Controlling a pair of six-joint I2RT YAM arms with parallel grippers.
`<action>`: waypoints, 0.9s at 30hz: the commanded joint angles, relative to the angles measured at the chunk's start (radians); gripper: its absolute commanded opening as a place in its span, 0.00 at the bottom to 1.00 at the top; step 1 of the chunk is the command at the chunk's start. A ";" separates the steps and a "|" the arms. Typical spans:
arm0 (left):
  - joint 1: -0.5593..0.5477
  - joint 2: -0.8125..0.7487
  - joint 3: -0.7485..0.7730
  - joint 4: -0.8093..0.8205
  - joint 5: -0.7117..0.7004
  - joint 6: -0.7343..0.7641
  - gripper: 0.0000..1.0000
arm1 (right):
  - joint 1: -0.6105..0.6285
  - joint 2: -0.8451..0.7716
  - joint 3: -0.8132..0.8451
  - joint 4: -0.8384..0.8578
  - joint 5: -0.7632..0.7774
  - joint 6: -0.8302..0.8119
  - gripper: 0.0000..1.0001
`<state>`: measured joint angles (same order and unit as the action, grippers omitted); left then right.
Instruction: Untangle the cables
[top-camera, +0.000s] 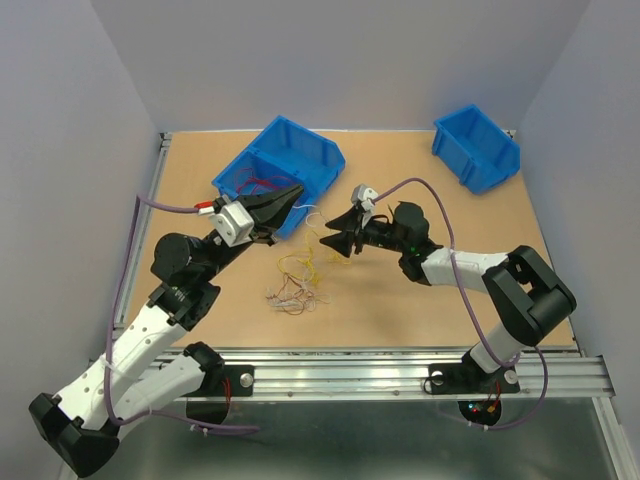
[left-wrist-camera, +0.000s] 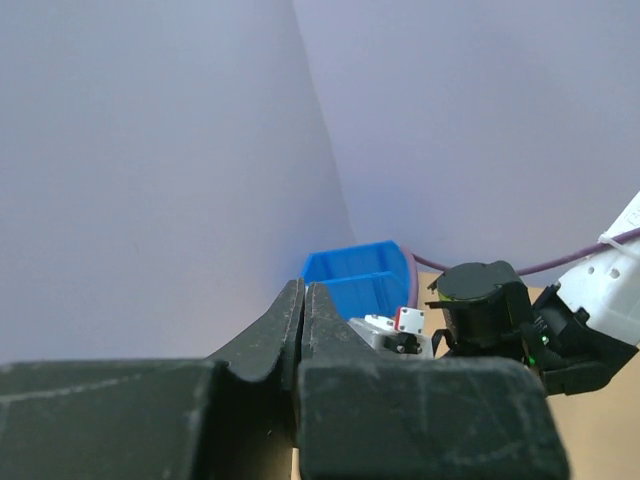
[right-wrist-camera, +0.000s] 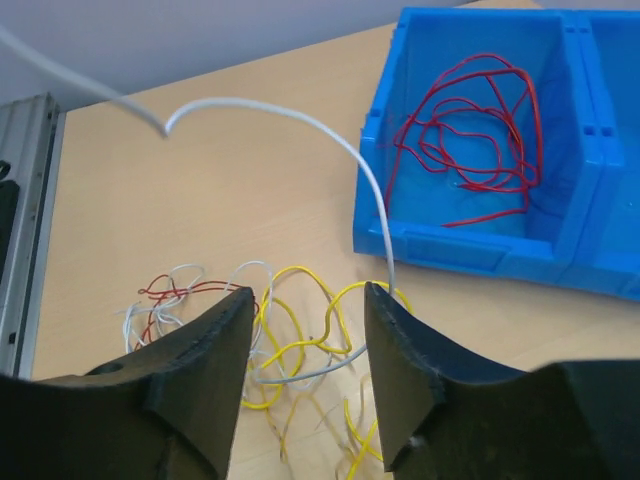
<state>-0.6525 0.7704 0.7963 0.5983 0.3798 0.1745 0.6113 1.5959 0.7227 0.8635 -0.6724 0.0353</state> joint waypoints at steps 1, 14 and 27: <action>0.008 -0.017 -0.017 0.121 -0.032 -0.040 0.00 | 0.008 -0.011 0.015 0.038 0.059 -0.021 0.62; 0.017 -0.011 -0.022 0.118 -0.062 -0.032 0.00 | 0.008 0.018 0.034 0.085 0.095 0.026 0.73; 0.030 -0.033 -0.042 0.147 -0.110 -0.046 0.00 | 0.008 0.099 0.086 0.062 0.171 0.040 0.61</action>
<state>-0.6327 0.7582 0.7586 0.6701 0.2794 0.1410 0.6113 1.6619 0.7361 0.8883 -0.5228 0.0658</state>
